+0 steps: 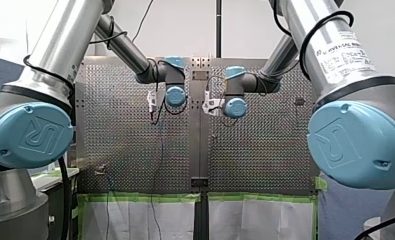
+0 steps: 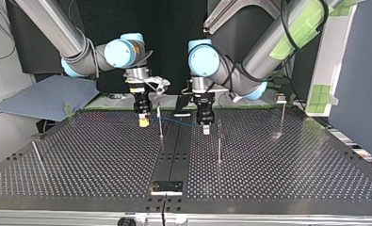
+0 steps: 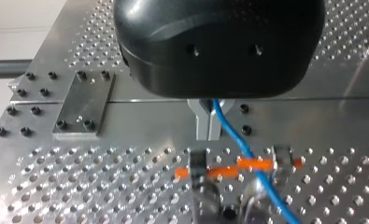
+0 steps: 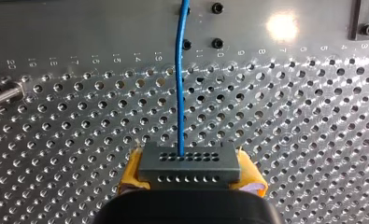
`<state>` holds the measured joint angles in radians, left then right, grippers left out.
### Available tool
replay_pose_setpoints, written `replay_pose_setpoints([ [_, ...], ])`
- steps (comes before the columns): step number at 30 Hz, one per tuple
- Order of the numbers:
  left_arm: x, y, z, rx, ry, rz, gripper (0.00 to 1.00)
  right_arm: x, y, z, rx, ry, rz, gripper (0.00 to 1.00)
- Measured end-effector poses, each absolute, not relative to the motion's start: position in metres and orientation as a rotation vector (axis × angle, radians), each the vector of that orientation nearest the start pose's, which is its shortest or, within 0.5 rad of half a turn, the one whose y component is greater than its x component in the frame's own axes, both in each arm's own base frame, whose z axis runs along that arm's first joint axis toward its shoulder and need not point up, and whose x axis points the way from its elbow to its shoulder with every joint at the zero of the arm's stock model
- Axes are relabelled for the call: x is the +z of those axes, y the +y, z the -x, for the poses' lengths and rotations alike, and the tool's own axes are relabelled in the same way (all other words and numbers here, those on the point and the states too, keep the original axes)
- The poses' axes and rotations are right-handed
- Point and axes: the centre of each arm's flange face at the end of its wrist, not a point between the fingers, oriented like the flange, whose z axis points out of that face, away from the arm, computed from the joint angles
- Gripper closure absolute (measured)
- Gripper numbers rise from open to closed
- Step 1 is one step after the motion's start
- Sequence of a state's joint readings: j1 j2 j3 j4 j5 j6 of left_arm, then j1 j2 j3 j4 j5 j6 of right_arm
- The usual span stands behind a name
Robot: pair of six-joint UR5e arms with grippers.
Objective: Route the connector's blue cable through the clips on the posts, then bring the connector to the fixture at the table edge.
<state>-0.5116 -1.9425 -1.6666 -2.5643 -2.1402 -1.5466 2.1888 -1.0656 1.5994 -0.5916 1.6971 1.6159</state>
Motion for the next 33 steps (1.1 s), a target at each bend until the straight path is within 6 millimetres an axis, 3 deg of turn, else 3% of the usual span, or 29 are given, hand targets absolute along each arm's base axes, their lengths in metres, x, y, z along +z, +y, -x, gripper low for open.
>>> replay_pose_setpoints([
  [8,0.284,-0.369,-0.474,0.017,1.488,0.045,1.0,0.238,-0.456,-0.472,1.612,-0.965,-1.517,1.0],
  [18,0.24,-0.385,-0.466,0.011,1.538,-0.002,1.0,0.226,-0.454,-0.462,1.559,-0.998,-1.542,1.0],
  [22,0.232,-0.39,-0.461,0.003,1.542,-0.012,1.0,0.217,-0.452,-0.455,1.55,-1.009,-1.539,1.0],
  [33,0.205,-0.385,-0.441,-0.007,1.548,-0.023,1.0,0.198,-0.446,-0.444,1.538,-1.021,-1.536,1.0],
])
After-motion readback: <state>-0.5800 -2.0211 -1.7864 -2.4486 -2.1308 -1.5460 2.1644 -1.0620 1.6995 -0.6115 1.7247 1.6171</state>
